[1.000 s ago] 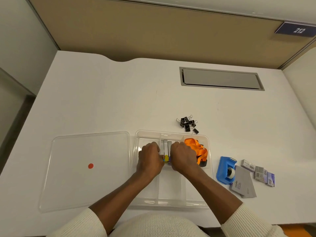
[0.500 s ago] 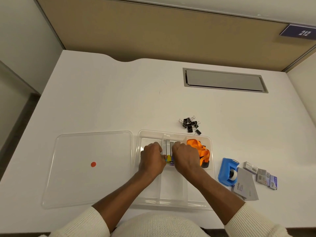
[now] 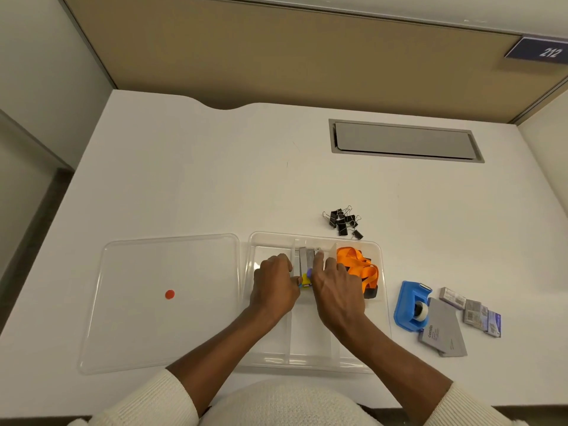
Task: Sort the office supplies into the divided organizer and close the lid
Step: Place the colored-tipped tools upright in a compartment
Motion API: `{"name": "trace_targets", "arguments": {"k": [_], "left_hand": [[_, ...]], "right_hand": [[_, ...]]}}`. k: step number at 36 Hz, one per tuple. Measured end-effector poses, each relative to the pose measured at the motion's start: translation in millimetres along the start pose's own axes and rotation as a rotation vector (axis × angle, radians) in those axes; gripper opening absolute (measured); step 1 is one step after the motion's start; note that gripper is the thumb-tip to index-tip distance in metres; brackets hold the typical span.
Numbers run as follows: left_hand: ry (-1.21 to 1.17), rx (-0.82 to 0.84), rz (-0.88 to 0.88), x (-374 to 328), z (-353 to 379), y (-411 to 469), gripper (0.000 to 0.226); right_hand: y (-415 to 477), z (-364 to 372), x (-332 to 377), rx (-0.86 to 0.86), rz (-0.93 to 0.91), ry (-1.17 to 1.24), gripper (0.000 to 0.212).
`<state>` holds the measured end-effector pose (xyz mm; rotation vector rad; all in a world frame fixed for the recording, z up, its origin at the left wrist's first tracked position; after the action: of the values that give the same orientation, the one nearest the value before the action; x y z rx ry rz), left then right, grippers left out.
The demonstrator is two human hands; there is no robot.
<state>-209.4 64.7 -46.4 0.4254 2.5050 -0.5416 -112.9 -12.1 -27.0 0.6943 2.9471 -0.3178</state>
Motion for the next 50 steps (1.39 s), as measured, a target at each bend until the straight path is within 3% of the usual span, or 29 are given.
{"name": "trace_targets", "arguments": {"k": [4, 9, 16, 20, 25, 34, 37, 50], "left_hand": [[0.025, 0.005, 0.006, -1.1, 0.4, 0.2, 0.027], [0.028, 0.01, 0.004, -0.5, 2.2, 0.2, 0.031], [0.056, 0.016, 0.016, -0.2, 2.6, 1.8, 0.034], [0.101, 0.003, 0.079, -5.9, 2.1, -3.2, 0.052], [0.177, -0.007, 0.288, -20.4, 3.9, -13.1, 0.073], [0.223, -0.005, 0.307, -21.4, 9.5, -10.8, 0.067], [0.227, 0.009, 0.31, -21.1, 10.7, -10.7, 0.064], [0.221, -0.013, 0.327, -19.9, 11.1, -9.2, 0.054]], "right_hand": [[0.4, -2.6, -3.2, 0.015, 0.008, 0.026, 0.053], [-0.4, 1.7, -5.9, 0.04, 0.017, -0.015, 0.065], [-1.8, -7.6, -11.7, -0.081, -0.049, -0.009, 0.067], [2.8, -14.8, -18.2, -0.124, -0.068, 0.069, 0.064], [10.6, -10.6, -28.1, -0.117, -0.062, 0.17, 0.067], [1.6, -11.3, -26.0, -0.254, -0.056, 0.216, 0.013], [-1.4, -3.8, -24.1, -0.208, -0.071, 0.206, 0.013], [-6.4, -0.5, -14.2, -0.149, -0.19, 0.117, 0.054]]}}
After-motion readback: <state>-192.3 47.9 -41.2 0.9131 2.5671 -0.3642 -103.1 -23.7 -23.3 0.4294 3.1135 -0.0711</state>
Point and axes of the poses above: each hand's wrist, its own y-axis towards the middle knuckle, its own z-axis out of the palm, x = y × z, the point moved 7 cm from there along y, towards the middle knuckle, and after that the axes turned 8 degrees about -x, right-handed, at the moved point
